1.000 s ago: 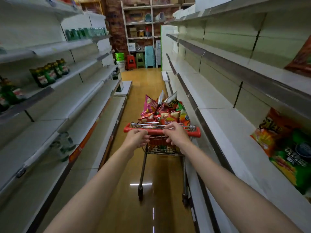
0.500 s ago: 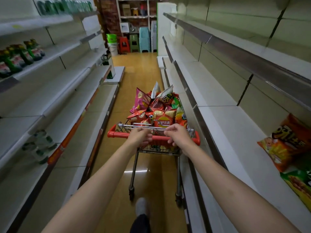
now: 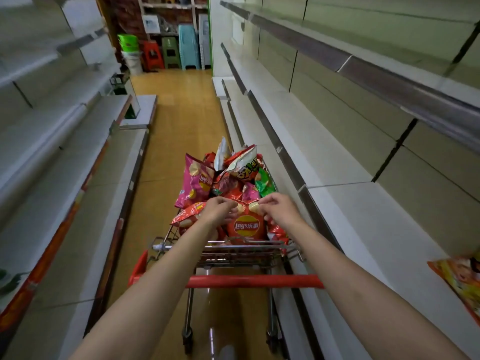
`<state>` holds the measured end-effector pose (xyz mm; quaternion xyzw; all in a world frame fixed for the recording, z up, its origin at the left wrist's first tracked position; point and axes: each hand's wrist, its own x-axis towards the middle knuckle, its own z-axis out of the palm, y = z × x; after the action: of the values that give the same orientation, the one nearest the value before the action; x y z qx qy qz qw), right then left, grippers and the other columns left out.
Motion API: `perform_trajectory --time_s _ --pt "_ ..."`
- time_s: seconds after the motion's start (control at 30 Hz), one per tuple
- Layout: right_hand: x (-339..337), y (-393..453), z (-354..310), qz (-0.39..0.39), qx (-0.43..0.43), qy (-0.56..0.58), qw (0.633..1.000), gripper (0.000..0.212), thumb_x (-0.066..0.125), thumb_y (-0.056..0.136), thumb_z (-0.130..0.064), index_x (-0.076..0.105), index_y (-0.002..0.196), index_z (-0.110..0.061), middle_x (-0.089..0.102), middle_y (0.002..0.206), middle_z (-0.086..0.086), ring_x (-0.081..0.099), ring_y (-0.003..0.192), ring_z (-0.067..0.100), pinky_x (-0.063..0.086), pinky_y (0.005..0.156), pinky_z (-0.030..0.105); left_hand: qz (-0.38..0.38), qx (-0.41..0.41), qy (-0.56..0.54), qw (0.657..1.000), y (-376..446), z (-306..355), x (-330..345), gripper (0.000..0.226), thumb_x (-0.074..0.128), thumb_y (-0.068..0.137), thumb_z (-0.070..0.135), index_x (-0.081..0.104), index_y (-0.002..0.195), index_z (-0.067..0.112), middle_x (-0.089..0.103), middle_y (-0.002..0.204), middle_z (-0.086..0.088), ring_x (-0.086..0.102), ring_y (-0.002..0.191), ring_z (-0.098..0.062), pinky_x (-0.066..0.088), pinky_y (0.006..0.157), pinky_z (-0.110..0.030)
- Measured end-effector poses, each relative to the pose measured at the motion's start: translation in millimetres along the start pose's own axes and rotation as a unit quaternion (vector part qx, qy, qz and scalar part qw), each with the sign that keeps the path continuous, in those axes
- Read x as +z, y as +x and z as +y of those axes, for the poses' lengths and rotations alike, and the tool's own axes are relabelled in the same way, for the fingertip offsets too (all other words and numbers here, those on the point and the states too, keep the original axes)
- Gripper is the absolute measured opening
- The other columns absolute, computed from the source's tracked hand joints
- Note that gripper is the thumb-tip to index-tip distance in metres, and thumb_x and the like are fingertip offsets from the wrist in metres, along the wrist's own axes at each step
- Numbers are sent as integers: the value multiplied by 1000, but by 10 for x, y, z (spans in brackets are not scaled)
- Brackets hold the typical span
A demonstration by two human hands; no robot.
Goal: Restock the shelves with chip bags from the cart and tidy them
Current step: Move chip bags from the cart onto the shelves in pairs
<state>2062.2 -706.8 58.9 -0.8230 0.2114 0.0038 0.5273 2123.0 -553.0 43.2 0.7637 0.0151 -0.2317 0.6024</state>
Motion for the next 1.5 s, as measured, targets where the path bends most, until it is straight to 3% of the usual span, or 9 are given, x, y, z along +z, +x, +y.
perform_trajectory --time_s 0.2,0.33,0.43,0.53,0.73,0.9,1.07,1.3,1.5 --pt "209 737 85 -6 33 -18 999 22 61 92 -11 62 75 -24 65 76 -1 60 61 10 46 56 25 24 26 149 988 793 -66 -146 12 60 91 14 67 95 5 64 93 -7 61 97 -24 51 86 -37" --pt "300 1041 184 -11 70 -15 997 23 62 90 -6 63 73 -21 64 71 -1 59 56 12 51 64 30 -1 38 297 954 1194 -159 -128 38 63 90 17 60 124 3 59 128 -13 55 118 -25 43 94 -30" --pt "301 1160 244 -21 81 -27 996 22 61 91 -5 62 74 -18 63 71 -1 59 55 12 48 54 25 -52 16 378 924 1460 -251 -69 57 65 88 21 45 139 5 41 143 -17 44 130 -29 38 102 -31" --pt "229 1240 267 -13 91 -31 995 8 58 93 -5 65 91 -7 62 78 0 57 55 11 40 41 16 -88 7 410 908 1611 -329 26 67 68 86 18 38 145 7 42 144 -18 47 128 -32 43 103 -35" --pt "55 1281 248 14 94 -55 994 13 59 93 -7 67 103 -5 68 98 10 56 64 7 42 44 11 -77 34 411 908 1684 -344 71 37 71 84 15 63 119 6 63 120 -13 58 110 -27 50 85 -34" --pt "-78 1291 172 36 72 -74 994 48 67 89 -16 50 133 -10 55 134 7 53 116 18 41 82 18 -78 37 346 934 1667 -162 -36 26 69 86 11 67 111 8 63 110 -9 58 106 -24 47 77 -28" --pt "-142 1282 25 -14 66 -8 998 102 76 78 -36 10 153 -14 32 154 9 36 138 26 36 110 44 -60 33 250 966 1516 145 -266 4 66 87 6 67 88 10 64 93 -5 59 93 -20 49 81 -32" --pt "-89 1106 -247 -145 52 19 988 121 80 59 -53 9 153 -25 33 154 2 38 137 26 33 111 50 -19 13 53 998 1224 646 -596 12 62 89 0 64 80 8 62 72 -7 56 60 -16 44 55 -26" --pt "-48 1022 -324 -170 27 28 985 99 83 68 -33 23 145 -19 48 140 6 51 124 24 43 105 46 -19 13 -19 1000 961 856 -656 7 61 90 5 67 86 7 63 76 -7 54 60 -13 43 49 -22"
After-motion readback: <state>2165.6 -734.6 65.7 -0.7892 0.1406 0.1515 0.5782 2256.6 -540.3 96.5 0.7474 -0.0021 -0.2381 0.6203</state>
